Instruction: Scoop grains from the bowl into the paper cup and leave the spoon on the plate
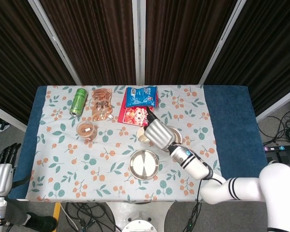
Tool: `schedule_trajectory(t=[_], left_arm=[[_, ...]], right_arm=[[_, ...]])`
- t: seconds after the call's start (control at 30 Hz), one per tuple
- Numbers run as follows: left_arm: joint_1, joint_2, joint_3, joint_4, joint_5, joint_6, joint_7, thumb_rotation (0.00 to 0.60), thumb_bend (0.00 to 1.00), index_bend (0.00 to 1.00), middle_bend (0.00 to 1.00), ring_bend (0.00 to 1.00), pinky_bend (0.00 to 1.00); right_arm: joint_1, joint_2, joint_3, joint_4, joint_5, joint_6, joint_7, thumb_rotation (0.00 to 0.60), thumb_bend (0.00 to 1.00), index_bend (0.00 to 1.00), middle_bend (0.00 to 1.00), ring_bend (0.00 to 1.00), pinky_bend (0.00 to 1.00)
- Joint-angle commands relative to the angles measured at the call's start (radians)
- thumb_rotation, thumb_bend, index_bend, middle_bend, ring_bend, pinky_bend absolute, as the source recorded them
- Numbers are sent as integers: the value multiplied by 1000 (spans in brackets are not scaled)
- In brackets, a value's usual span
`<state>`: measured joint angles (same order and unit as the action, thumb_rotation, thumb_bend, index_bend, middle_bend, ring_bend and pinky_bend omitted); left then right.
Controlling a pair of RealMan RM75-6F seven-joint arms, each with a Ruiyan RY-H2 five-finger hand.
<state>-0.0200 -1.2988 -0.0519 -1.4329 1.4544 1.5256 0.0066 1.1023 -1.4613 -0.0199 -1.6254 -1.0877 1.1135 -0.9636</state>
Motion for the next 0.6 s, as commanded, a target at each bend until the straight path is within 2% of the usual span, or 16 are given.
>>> schedule_trajectory(t=[0.03, 0.23, 0.47, 0.6], left_arm=[[-3, 1, 1, -5, 3, -2, 4, 600, 1, 113, 184, 120, 239], [-1, 8, 2, -19, 15, 11, 9, 600, 1, 112, 184, 120, 239], [7, 9, 7, -18, 11, 14, 0, 600, 1, 112, 184, 120, 239], [11, 7, 9, -11, 9, 15, -9, 600, 1, 113, 183, 120, 239]], right_arm=[[-71, 62, -1, -115, 56, -36, 108, 600, 347, 638, 594, 273, 108], [-91, -10, -19, -54, 51, -93, 132, 600, 346, 631, 573, 253, 93], [-105, -120, -12, 22, 43, -125, 139, 600, 339, 609, 556, 237, 79], [-112, -146, -21, 36, 26, -128, 118, 600, 332, 576, 535, 213, 57]])
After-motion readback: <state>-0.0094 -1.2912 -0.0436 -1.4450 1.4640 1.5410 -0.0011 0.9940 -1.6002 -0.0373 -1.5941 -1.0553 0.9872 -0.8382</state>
